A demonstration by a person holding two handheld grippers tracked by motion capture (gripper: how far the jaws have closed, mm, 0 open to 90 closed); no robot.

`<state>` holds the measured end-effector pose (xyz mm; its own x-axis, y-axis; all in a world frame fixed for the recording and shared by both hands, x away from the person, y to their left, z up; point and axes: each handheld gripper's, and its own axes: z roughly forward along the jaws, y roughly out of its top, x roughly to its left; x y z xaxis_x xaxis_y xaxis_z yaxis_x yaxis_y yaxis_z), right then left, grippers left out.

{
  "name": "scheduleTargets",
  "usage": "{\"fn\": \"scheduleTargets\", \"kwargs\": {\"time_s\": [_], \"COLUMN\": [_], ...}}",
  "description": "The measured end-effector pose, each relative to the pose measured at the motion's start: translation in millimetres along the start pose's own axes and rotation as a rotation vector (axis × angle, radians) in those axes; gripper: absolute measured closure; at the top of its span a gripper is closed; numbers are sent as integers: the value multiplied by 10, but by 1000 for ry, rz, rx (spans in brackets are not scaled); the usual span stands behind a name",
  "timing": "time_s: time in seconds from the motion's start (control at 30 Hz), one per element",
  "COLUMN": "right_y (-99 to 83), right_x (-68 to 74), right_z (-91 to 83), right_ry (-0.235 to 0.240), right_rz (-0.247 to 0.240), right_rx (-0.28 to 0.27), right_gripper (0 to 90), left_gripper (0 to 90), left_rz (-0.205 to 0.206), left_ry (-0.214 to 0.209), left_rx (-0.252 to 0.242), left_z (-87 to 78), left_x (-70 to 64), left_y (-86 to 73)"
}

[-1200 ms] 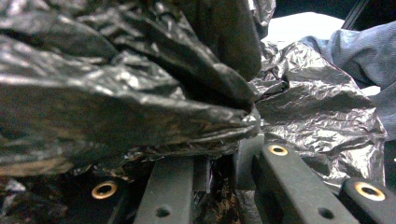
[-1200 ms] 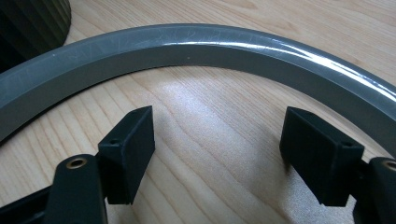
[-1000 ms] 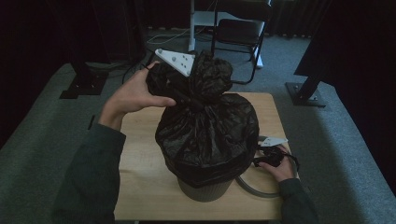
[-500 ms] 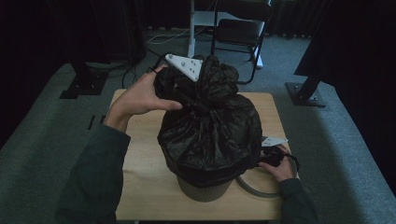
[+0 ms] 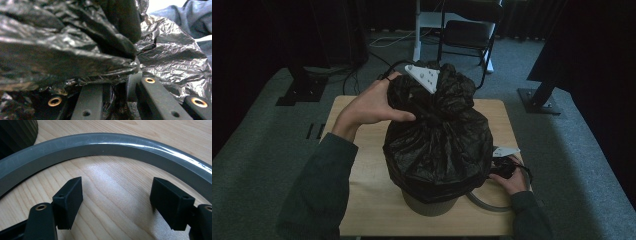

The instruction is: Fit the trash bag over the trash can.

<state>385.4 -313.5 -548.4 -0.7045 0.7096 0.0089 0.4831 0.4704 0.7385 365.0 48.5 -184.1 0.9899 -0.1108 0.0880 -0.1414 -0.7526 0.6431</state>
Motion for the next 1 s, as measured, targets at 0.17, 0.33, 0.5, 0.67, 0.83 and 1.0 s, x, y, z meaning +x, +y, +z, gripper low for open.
{"fn": "scheduleTargets", "kwargs": {"time_s": [0.17, 0.33, 0.5, 0.67, 0.83, 1.0], "right_y": [0, 0, 0, 0, 0, 0], "right_x": [1, 1, 0, -1, 0, -1], "right_z": [0, 0, 0, -1, -1, 0], "right_ry": [0, 0, 0, 1, 1, 1], "right_rz": [1, 1, 0, 0, 0, -1], "right_rx": [0, 0, 0, 1, 1, 0], "right_gripper": [257, 256, 257, 257, 256, 257], "left_gripper": [741, 658, 607, 519, 409, 373], "left_rz": [10, -15, -34, -33, -35, -47], "left_ry": [28, 32, 33, 54, 76, 75], "left_rx": [18, 22, 15, 10, 11, 18], "left_z": [1, 41, 56, 55, 44, 53], "left_x": [-11, 15, 33, 20, 0, 11], "left_y": [-40, -134, -224, -256, -276, -328]}}
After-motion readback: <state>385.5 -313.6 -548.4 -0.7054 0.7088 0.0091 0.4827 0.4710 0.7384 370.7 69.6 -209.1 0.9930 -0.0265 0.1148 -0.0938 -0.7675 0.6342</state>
